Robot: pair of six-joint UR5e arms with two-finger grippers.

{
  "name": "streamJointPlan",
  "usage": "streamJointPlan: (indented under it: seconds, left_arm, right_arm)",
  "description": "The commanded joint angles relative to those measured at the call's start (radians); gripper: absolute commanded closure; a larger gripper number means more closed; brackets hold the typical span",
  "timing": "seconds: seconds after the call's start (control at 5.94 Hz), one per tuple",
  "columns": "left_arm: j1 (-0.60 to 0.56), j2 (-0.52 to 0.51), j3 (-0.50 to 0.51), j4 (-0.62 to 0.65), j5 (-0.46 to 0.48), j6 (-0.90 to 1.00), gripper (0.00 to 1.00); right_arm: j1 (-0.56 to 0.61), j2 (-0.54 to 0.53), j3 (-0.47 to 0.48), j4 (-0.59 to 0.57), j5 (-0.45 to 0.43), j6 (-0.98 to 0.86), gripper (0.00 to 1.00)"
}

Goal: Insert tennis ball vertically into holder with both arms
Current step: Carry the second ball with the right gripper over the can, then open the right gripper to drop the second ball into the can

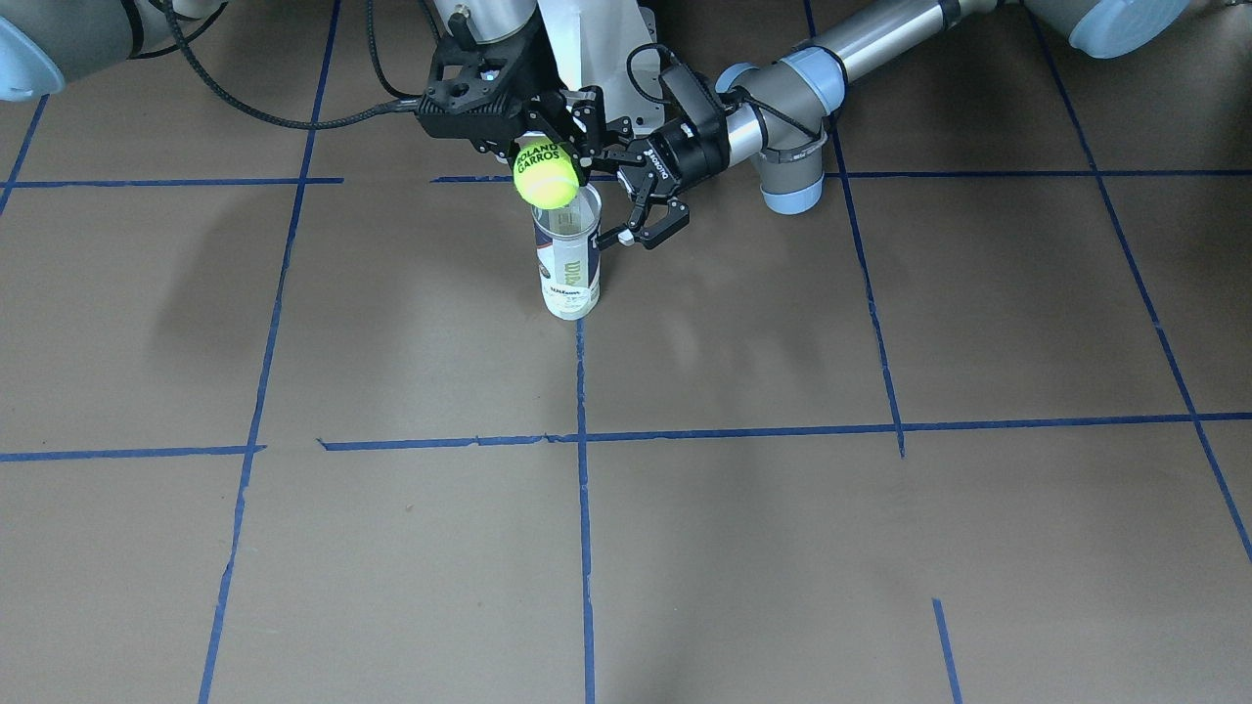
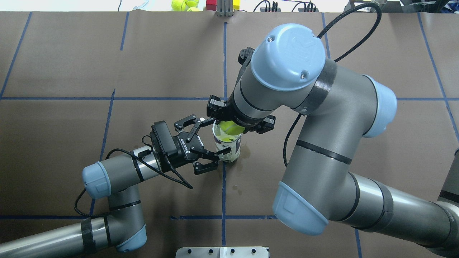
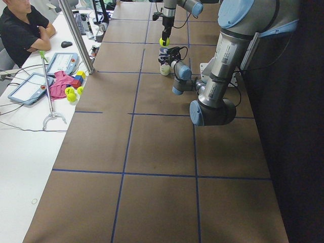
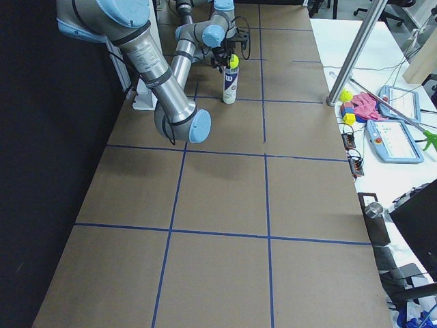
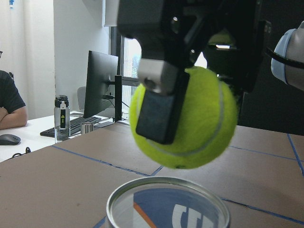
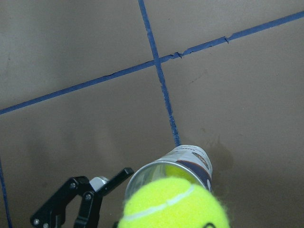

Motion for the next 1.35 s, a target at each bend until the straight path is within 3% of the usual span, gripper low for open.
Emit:
streamJointPlan:
  seconds: [0.0,0.17,0.34,0.51,0.84,1.18]
  left_arm:
    - [0.001,0.005,-0.023,-0.008,0.0,0.0,0.0]
    - [0.001,0.005,-0.026,-0.008,0.0,0.0,0.0]
    - [0.002,0.005,-0.028,-0.007,0.0,0.0,0.0]
    - [0.002,0.007,-0.026,-0.007,0.0,0.0,0.0]
    - [0.001,0.019,-0.029,-0.008,-0.002,0.0,0.0]
    - [0.001,0.077,-0.098,-0.008,-0.003,0.0,0.0]
  right_arm:
    - [-0.008,0.007,-0.034,0.027,-0.011,-0.001,1.0]
    - [-0.011,0.008,-0.076,0.099,-0.015,-0.001,0.97]
    - [-0.011,0.007,-0.077,0.104,-0.018,-0.008,0.66]
    - [-0.011,0.005,-0.077,0.104,-0.018,-0.011,0.02]
    - [-0.011,0.004,-0.069,0.104,-0.017,-0.014,0.0]
    - [0.017,0.001,-0.039,0.101,-0.003,-0.016,0.0]
